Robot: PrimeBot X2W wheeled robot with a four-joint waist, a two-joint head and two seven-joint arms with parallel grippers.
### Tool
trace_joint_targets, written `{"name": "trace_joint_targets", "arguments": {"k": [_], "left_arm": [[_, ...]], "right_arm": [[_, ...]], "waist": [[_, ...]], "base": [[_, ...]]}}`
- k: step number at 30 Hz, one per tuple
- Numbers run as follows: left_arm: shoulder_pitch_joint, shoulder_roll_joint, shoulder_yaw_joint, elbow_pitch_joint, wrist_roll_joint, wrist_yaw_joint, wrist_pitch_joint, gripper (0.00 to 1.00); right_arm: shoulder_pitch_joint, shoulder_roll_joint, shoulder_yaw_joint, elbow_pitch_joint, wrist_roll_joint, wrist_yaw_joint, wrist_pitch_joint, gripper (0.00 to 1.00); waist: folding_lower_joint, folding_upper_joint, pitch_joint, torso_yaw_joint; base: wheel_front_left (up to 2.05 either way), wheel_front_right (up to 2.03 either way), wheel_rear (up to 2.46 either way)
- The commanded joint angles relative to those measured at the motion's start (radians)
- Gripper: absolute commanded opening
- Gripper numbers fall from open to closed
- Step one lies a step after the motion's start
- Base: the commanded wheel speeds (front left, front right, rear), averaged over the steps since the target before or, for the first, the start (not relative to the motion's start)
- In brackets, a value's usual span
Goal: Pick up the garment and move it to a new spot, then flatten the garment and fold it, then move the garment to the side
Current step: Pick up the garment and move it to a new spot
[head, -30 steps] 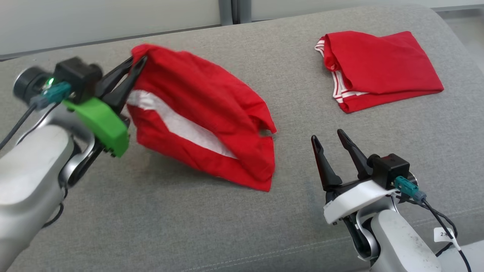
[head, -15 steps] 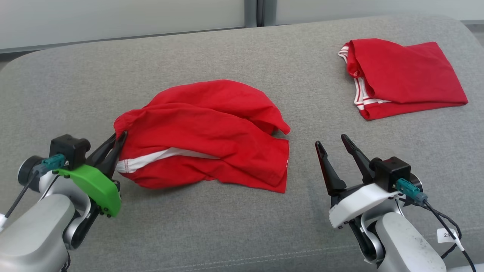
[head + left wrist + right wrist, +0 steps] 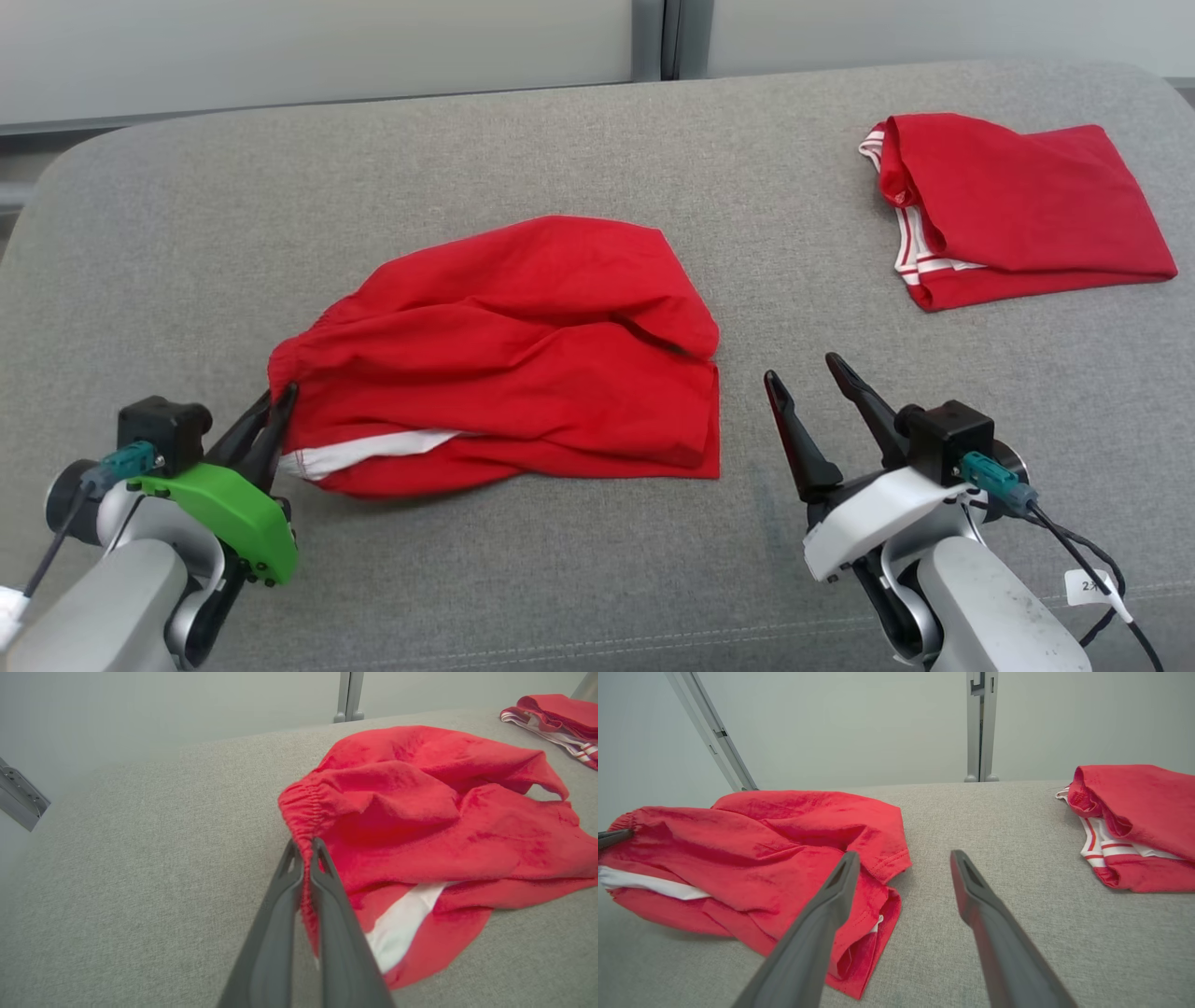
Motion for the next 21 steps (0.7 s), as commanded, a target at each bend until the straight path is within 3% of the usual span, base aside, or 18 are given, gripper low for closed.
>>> {"name": "trace_joint_targets", "arguments": {"k": [1, 3, 4, 6, 7, 21], "left_arm": [[0.017, -0.011, 0.017, 0.005, 0.019, -0.004, -0.003, 0.00], [0.027, -0.028, 0.048, 0.017, 0.045, -0.005, -0.003, 0.00], [0.030, -0.035, 0.069, 0.019, 0.068, 0.002, -0.003, 0.13], [0.042, -0.049, 0.112, 0.015, 0.109, 0.014, -0.003, 0.84], [0.053, -0.058, 0.136, 0.014, 0.130, 0.017, -0.003, 1.00], [0.194, -0.144, 0.415, -0.085, 0.350, 0.028, -0.002, 1.00]], "right_arm": [[-0.011, -0.004, 0.001, 0.002, 0.004, 0.000, -0.004, 1.00], [-0.013, -0.007, 0.001, 0.001, 0.005, 0.000, -0.004, 1.00], [-0.015, -0.007, 0.000, 0.000, 0.006, -0.001, -0.004, 1.00], [-0.015, -0.008, -0.004, -0.002, 0.006, -0.001, -0.004, 1.00], [-0.014, -0.009, -0.005, -0.003, 0.005, 0.000, -0.004, 1.00], [0.003, -0.005, -0.029, -0.007, 0.003, 0.000, -0.004, 1.00]], "waist": [[0.0000, -0.0001, 0.009, -0.004], [0.0000, -0.0001, 0.015, -0.005], [0.0000, -0.0001, 0.017, -0.005], [0.0000, -0.0001, 0.020, -0.004], [0.0000, -0.0001, 0.021, -0.003], [0.0000, -0.0001, 0.007, 0.028]], "base": [[0.00, 0.00, 0.00], [0.00, 0.00, 0.00], [0.00, 0.00, 0.00], [0.00, 0.00, 0.00], [0.00, 0.00, 0.00], [0.00, 0.00, 0.00]]}}
